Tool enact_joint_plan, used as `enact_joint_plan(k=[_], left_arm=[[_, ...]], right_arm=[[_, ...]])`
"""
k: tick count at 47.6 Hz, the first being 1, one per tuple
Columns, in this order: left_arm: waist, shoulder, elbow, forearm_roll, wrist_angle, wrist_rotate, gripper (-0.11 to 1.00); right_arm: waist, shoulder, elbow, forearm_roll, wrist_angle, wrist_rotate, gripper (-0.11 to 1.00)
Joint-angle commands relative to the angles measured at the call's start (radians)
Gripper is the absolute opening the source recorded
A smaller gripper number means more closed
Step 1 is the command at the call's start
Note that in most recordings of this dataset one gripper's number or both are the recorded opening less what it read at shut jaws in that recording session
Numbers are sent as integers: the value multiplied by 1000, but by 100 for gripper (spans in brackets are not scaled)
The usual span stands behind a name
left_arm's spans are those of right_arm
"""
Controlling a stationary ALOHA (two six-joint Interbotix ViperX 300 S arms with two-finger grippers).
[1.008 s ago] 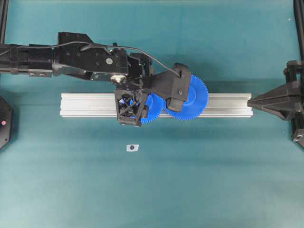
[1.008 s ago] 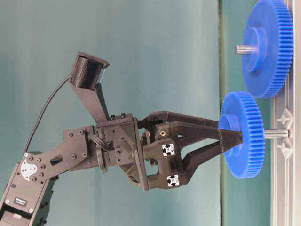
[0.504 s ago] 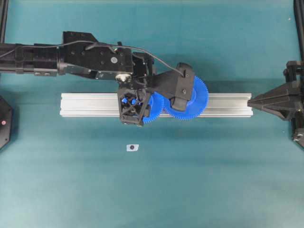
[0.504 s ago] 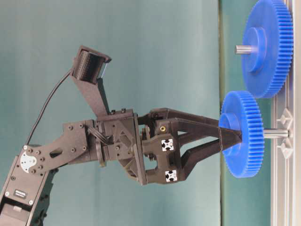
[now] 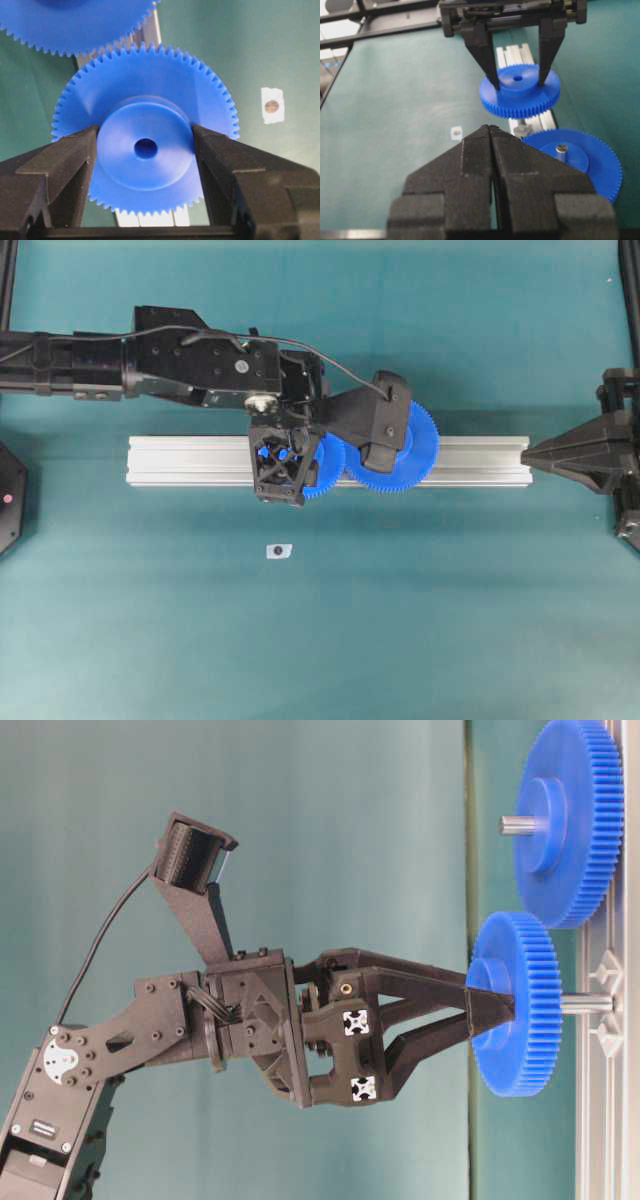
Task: Find the location of the shaft and insert the small gear.
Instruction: 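Lower the gear onto the shaft and open the left gripper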
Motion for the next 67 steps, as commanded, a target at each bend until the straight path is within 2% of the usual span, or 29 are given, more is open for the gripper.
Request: enact_joint_plan(k=[1,4,7,10,19,33,46,67], left_arm=[[26,-8,-12,6,-2,-2,64],[23,-8,-12,6,2,-2,67],[18,-8,-12,6,2,-2,79],[14,-8,-12,6,2,-2,85],[-6,-15,-12,8,2,-5,81],[-21,-66,-31,6,3,-44,81],[-32,-109,-55,6,25,-44,81],[-32,-106,-57,6,37,-44,81]], right_arm=[[-2,6,-11,-2,-5,6,-2],[-2,6,-11,-2,-5,6,-2],[-2,6,-11,-2,-5,6,-2],[-2,6,-11,-2,-5,6,-2],[-2,6,-11,-2,-5,8,-2],[-2,8,-12,-2,-3,8,-2],[-2,6,-12,-2,-3,8,-2],[-2,6,-12,-2,-3,8,-2]])
